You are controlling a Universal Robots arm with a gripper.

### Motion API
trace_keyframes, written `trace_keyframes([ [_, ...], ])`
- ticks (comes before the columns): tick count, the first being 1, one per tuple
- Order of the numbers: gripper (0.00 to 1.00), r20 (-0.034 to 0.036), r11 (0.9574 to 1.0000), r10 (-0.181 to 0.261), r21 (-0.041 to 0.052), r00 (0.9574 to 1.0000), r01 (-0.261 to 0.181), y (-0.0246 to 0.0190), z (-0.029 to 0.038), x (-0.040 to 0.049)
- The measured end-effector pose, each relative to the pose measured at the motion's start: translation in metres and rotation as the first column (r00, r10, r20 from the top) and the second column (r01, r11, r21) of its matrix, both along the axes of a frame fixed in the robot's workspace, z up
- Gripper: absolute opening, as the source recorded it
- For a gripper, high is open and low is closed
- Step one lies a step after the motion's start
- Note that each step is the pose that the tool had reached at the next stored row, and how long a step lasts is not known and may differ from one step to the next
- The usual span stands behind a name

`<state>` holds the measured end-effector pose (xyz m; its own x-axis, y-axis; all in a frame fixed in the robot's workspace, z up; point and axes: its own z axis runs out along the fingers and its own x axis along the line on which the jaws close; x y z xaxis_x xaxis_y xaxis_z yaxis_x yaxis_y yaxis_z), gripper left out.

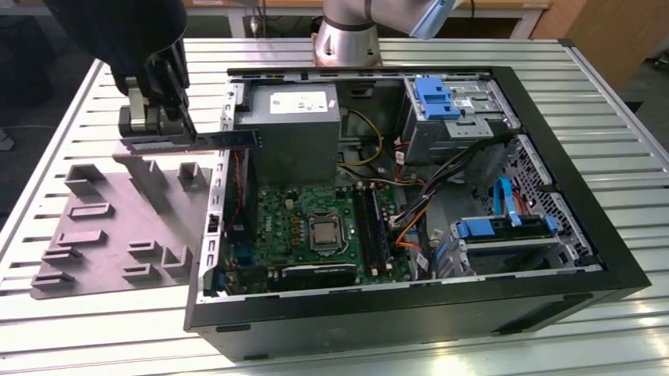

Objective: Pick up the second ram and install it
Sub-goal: 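Pick up the second ram and move it above second insertion slot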

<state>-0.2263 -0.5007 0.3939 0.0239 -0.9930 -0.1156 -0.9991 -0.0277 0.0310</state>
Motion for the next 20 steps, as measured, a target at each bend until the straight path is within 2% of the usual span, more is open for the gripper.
trace_keyframes([
  [13,0.11,0.0,1.0,0.0,0.0,1.0,0.0,0.0,0.0,0.0116],
  [20,0.11,0.0,1.0,0.0,0.0,1.0,0.0,0.0,0.0,0.0216],
])
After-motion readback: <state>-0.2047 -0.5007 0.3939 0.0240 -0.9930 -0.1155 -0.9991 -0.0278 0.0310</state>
